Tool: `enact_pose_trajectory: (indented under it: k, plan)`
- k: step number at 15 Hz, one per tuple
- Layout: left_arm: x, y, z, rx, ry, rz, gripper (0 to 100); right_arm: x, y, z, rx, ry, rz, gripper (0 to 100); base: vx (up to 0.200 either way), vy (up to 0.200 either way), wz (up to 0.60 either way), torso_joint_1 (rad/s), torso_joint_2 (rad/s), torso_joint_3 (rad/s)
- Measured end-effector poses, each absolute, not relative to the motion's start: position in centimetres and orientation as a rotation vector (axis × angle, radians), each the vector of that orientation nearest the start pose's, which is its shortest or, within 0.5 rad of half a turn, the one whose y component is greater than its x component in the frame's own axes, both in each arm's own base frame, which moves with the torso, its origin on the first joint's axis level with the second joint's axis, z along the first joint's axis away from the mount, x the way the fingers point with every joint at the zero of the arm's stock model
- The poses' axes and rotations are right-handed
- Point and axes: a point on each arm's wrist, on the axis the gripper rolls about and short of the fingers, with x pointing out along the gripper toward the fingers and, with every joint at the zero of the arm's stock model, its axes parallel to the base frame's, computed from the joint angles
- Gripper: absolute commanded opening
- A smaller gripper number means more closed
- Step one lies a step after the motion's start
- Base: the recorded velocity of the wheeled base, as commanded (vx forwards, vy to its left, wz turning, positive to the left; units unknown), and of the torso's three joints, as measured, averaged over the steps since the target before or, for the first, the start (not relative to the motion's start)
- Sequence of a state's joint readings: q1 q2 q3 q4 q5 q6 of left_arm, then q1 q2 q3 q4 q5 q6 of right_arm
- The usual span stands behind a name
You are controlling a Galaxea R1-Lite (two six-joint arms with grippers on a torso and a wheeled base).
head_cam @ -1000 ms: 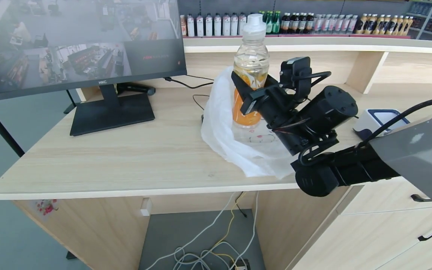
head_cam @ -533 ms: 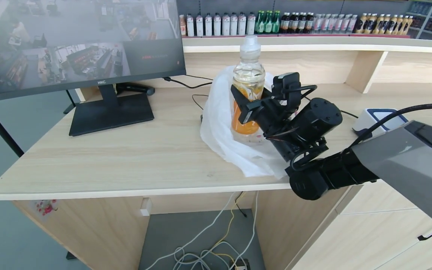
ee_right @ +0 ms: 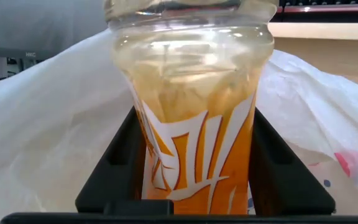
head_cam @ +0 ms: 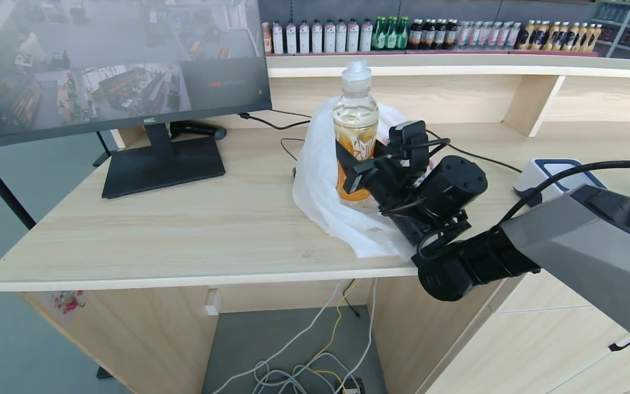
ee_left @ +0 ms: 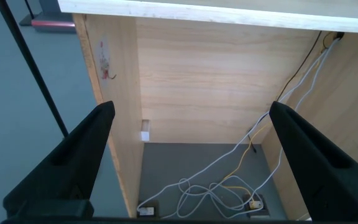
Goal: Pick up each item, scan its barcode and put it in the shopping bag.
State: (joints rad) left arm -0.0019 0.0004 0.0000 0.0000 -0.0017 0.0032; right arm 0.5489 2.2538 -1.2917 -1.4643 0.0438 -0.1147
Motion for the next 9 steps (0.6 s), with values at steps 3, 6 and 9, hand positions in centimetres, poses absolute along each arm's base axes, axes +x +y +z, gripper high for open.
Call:
enact_pose_trajectory:
  k: [3,6,9]
  plan:
    - [-2.28,0.0,7.55,0.003,0.0,-0.004,100,37.59,23.11,18.06,0.025,-0.52,0.553,0,0.0,0.0,0.0,0.0,0.0,0.0]
    - [-2.28,0.0,7.55,0.003,0.0,-0.003,100,37.6,23.11,18.04,0.024,-0.519,0.552,0,0.0,0.0,0.0,0.0,0.0,0.0]
    - [-2.28,0.0,7.55,0.003,0.0,-0.003,100,37.62,23.12,17.98,0.024,-0.517,0.552,0,0.0,0.0,0.0,0.0,0.0,0.0]
